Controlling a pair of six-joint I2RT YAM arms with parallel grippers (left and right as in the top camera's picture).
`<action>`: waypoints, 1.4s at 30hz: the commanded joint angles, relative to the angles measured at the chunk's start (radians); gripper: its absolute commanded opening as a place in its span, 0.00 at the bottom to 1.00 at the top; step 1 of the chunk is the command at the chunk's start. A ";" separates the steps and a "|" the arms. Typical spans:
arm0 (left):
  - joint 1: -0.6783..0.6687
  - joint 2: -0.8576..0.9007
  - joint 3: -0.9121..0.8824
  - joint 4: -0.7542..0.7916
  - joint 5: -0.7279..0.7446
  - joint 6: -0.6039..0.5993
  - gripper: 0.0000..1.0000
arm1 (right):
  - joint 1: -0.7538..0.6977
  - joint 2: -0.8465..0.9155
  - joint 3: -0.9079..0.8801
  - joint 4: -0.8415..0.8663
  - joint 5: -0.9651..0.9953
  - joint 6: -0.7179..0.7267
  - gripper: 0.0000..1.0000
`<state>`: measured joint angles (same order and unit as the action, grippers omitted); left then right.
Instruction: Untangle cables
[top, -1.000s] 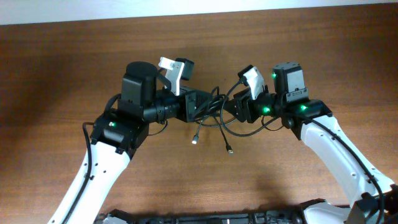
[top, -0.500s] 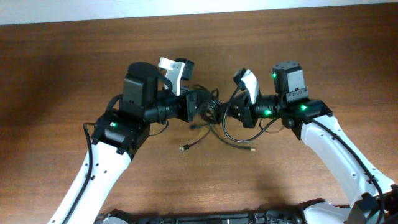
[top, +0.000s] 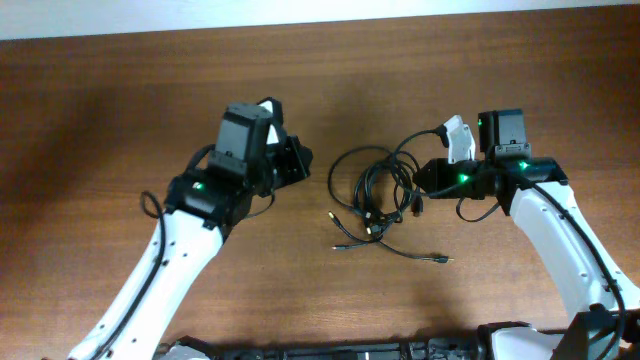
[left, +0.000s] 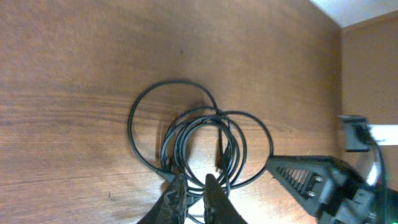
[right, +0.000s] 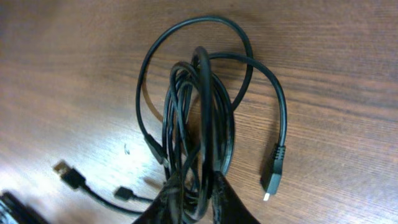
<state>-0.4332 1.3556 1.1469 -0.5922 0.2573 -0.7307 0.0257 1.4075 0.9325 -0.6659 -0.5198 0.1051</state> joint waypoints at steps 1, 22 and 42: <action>-0.041 0.053 0.015 -0.004 0.012 -0.018 0.17 | -0.006 -0.002 0.002 -0.003 0.009 0.013 0.36; -0.182 0.314 0.015 0.113 -0.020 0.550 0.93 | -0.008 -0.002 0.002 -0.048 0.315 0.454 0.99; -0.290 0.766 0.016 0.559 -0.311 0.481 0.00 | -0.006 -0.002 0.002 -0.096 0.281 0.379 0.99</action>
<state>-0.7326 2.0655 1.1770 0.0040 -0.0010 -0.1295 0.0257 1.4075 0.9325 -0.7605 -0.2214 0.5488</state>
